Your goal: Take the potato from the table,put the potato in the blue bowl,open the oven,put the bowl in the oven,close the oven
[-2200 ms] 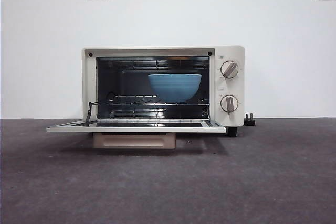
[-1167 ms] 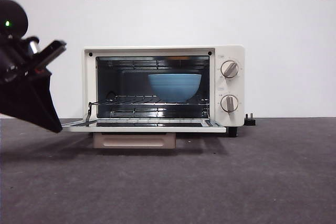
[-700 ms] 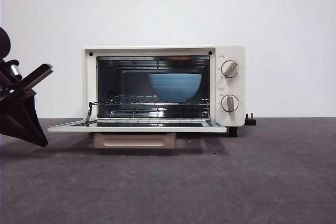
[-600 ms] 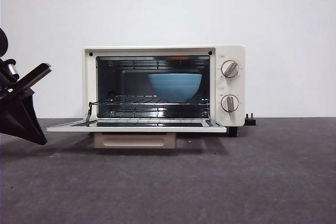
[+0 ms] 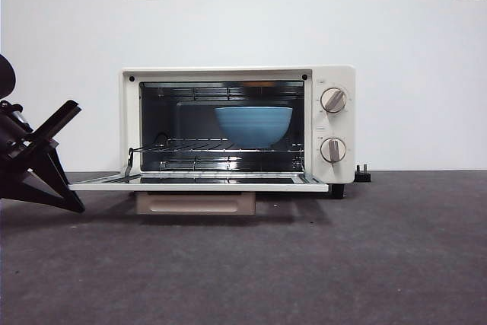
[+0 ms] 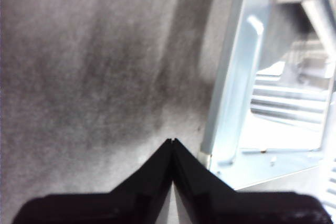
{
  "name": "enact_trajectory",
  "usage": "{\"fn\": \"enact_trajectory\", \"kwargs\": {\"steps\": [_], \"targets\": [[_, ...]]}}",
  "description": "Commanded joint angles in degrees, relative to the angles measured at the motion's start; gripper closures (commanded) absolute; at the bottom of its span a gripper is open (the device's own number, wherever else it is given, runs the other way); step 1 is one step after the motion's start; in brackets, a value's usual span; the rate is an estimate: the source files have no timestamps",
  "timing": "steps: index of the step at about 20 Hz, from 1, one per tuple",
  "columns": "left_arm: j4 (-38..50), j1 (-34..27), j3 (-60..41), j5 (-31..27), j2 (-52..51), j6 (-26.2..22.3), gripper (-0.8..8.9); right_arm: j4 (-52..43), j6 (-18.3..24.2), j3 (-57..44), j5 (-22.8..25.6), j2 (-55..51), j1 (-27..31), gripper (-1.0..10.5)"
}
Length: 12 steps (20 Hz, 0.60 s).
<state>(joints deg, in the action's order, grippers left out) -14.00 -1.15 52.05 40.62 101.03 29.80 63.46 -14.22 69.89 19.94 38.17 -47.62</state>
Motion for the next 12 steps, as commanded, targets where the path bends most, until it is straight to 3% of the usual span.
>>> {"fn": "enact_trajectory", "kwargs": {"steps": [1,7,12], "targets": [[1.0,-0.2,-0.5,1.9,0.3,1.6,8.21,-0.4,-1.0,-0.4,0.0,0.0,0.0,9.5],[2.4,-0.4,-0.5,8.2,0.2,2.4,8.21,-0.5,-1.2,-0.4,0.0,0.0,0.0,9.5],[9.9,-0.4,-0.4,14.4,0.2,9.1,8.21,-0.5,-2.3,-0.4,0.0,0.0,0.0,9.5]]}}
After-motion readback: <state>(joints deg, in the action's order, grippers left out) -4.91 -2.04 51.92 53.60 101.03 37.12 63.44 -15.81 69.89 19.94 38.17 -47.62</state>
